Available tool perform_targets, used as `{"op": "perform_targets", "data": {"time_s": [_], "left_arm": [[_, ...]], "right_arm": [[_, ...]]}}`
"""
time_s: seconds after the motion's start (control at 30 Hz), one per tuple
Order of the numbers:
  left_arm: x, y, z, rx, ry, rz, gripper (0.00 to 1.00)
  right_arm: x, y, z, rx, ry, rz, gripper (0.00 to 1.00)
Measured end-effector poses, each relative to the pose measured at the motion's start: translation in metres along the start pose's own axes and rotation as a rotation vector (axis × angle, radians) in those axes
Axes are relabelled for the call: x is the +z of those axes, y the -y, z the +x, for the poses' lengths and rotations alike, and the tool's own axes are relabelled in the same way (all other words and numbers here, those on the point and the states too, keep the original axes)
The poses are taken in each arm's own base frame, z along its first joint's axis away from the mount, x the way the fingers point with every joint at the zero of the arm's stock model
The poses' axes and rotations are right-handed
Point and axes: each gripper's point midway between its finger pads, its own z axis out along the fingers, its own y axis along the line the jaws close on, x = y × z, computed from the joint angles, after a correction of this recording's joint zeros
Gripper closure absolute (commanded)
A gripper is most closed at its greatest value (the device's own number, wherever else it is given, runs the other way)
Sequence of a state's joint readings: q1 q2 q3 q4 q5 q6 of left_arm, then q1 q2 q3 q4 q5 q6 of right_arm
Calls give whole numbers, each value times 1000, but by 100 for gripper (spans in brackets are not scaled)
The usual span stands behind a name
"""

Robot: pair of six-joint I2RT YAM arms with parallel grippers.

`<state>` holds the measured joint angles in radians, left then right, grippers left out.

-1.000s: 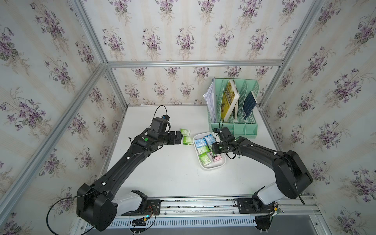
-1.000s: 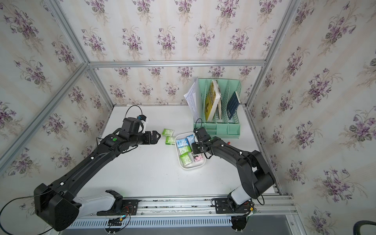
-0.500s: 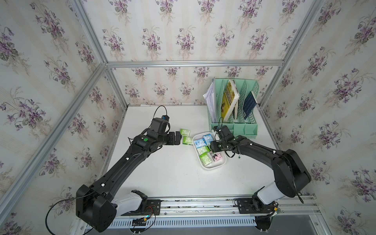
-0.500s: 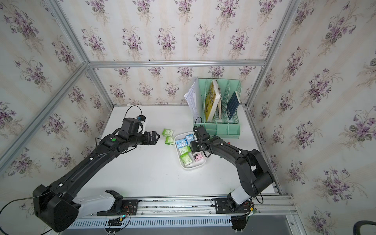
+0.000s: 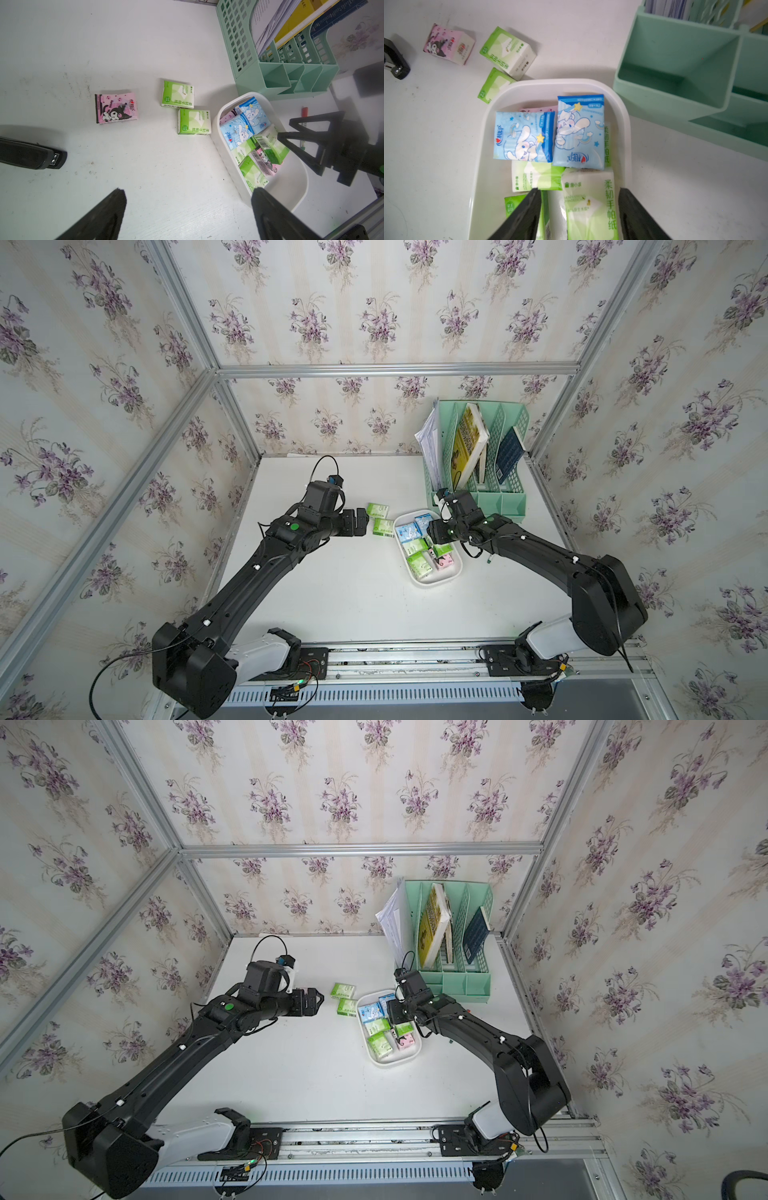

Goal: Put the pocket tissues into the storage box
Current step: Place the pocket tissues in the storage box, then pick up the pocket tissues from the center of the board.

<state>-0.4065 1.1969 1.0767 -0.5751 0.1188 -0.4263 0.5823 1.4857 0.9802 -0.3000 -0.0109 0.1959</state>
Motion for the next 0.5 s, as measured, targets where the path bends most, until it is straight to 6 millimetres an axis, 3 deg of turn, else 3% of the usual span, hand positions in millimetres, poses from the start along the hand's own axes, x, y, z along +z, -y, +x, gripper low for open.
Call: {"op": "perform_targets", "data": {"time_s": [0.2,0.33,0.5], "left_arm": [[-12,-50,0,-103,26,-98,1],[-23,-69,0,-151,50,-124,1],[-33,-94,4,-221,61,-166,1]], "right_arm": [[-5,-42,-45,-109,106,-114,33],[11,-69,-66,-173,115,-164,32],[36,-119,-86,-241,119,-262,31]]}}
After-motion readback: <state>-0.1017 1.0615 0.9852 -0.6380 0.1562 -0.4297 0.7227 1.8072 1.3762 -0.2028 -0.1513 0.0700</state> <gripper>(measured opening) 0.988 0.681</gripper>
